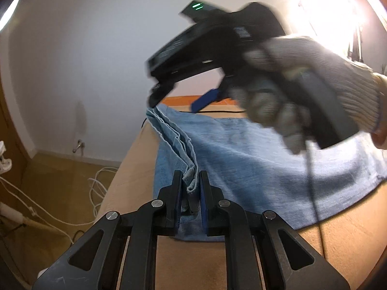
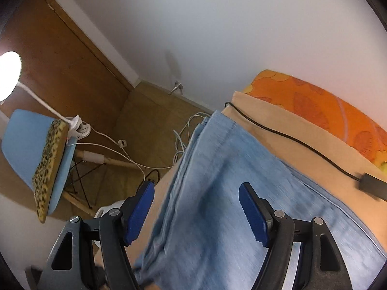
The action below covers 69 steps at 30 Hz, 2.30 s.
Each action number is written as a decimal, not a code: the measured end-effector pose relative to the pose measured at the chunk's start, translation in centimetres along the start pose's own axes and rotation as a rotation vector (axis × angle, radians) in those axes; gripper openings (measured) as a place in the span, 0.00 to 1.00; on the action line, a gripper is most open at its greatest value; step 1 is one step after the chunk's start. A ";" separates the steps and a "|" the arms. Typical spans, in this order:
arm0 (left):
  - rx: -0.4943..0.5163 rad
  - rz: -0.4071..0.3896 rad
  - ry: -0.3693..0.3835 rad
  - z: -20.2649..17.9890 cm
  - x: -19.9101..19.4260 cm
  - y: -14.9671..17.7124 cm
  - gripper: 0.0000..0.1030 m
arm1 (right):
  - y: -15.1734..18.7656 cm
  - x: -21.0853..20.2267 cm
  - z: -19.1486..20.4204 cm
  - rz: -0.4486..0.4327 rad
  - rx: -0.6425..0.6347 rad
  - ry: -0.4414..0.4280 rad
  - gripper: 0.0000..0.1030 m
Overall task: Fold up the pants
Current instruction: 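Grasp the jeans leg ends with the right tool while the left tool grips the hem, then lift the leg ends with both tools and fold them over toward the waistband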
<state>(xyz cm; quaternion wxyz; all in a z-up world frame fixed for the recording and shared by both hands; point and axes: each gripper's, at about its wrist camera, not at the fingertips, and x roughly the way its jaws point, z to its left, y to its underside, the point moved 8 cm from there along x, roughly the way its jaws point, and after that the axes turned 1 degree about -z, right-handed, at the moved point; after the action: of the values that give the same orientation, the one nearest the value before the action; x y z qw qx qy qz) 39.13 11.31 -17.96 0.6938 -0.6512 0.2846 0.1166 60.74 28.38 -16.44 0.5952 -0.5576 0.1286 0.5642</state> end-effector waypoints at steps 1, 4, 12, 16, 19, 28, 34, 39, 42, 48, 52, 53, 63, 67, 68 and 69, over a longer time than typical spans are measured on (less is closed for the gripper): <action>0.010 0.001 0.002 -0.2 0.0 0.0 0.11 | -0.2 0.7 0.1 0.010 0.013 -0.003 0.73; 0.041 0.003 0.001 -1.0 0.3 0.1 0.11 | -0.7 2.1 0.3 0.020 0.035 0.001 0.73; 0.058 0.007 0.013 -1.6 0.6 0.3 0.11 | 0.3 5.0 2.4 0.112 -0.154 0.207 0.70; 0.068 0.009 0.019 -1.9 0.8 0.4 0.11 | 0.8 4.9 1.4 0.149 -0.183 0.278 0.33; 0.055 0.009 0.041 -2.2 0.8 0.5 0.11 | 0.6 3.5 0.4 0.118 -0.137 0.252 0.17; 0.071 -0.028 0.093 -4.6 -1.0 -1.4 0.11 | 0.4 -3.0 -1.1 -0.019 -0.108 0.222 0.04; 0.099 -0.037 0.141 -7.3 -3.3 -2.7 0.11 | 1.6 -8.9 -1.9 -0.106 -0.114 0.257 0.04; 0.124 -0.027 0.191 -10.4 -5.1 -3.4 0.11 | 3.2 -13.3 -3.4 -0.159 -0.111 0.289 0.03; 0.126 -0.013 0.232 -13.0 -6.2 -3.6 0.11 | 4.5 -15.8 -4.3 -0.181 -0.127 0.325 0.03; 0.159 -0.002 0.305 -19.1 -8.0 -4.1 0.11 | 8.0 -21.5 -6.9 -0.238 -0.122 0.379 0.03; 0.174 0.013 0.368 -23.6 -8.2 -4.0 0.11 | 10.9 -25.0 -10.4 -0.256 -0.061 0.387 0.03; 0.176 0.015 0.379 -24.5 -8.3 -3.9 0.11 | 11.5 -25.6 -11.1 -0.258 -0.053 0.388 0.03; 0.208 0.031 0.497 -33.4 -8.2 -4.1 0.11 | 17.8 -32.4 -21.1 -0.283 0.068 0.397 0.03; 0.215 0.041 0.523 -35.3 -8.0 -4.0 0.11 | 19.3 -33.6 -24.0 -0.294 0.123 0.374 0.03; 0.213 0.046 0.529 -36.1 -7.8 -3.8 0.11 | 19.6 -33.8 -24.6 -0.296 0.134 0.367 0.03; 0.210 0.051 0.534 -36.3 -7.7 -3.7 0.11 | 20.0 -34.1 -25.4 -0.298 0.146 0.363 0.03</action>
<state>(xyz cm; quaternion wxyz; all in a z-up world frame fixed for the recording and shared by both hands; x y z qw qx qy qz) 26.03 -22.78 -10.26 0.6547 -0.5762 0.4839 -0.0720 45.28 -15.31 -8.91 0.6776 -0.6183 0.1902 0.3498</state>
